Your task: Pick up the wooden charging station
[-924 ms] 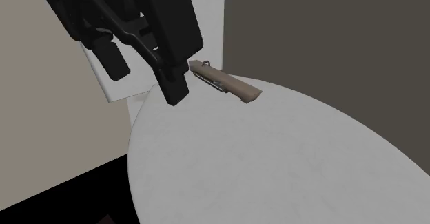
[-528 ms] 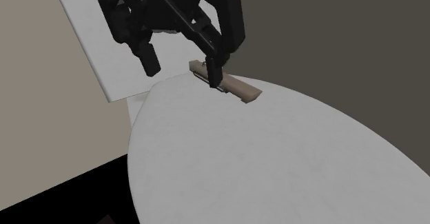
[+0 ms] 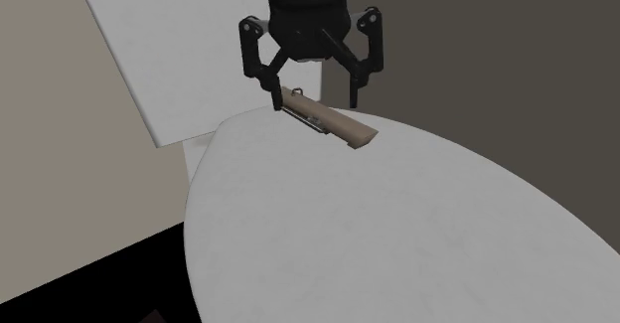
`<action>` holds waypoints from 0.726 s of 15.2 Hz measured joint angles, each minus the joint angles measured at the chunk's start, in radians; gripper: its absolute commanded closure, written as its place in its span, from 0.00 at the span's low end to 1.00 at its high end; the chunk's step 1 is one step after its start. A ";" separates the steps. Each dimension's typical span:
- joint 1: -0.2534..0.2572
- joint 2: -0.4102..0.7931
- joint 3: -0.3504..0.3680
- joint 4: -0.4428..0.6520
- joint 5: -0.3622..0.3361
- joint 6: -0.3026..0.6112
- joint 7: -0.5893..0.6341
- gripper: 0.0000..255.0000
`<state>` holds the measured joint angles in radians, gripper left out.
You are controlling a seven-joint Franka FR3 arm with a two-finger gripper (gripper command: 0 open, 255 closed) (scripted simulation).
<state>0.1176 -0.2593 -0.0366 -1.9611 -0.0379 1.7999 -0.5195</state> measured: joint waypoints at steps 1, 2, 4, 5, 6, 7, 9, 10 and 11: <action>0.005 0.043 -0.004 0.041 -0.002 -0.006 -0.040 0.00; 0.012 0.084 -0.001 0.074 -0.003 -0.005 -0.073 0.00; 0.028 0.155 0.008 0.137 -0.008 -0.014 -0.133 0.00; 0.035 0.195 0.013 0.182 -0.010 -0.027 -0.164 0.00; 0.039 0.241 0.016 0.222 -0.013 -0.028 -0.199 0.00; 0.047 0.275 0.023 0.251 -0.017 -0.032 -0.226 0.00; 0.062 0.356 0.038 0.333 -0.027 -0.048 -0.281 0.00; 0.066 0.402 0.043 0.379 -0.032 -0.056 -0.314 0.00; 0.070 0.437 0.049 0.407 -0.038 -0.057 -0.345 0.00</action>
<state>0.1879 0.1774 0.0129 -1.5542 -0.0763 1.7433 -0.8642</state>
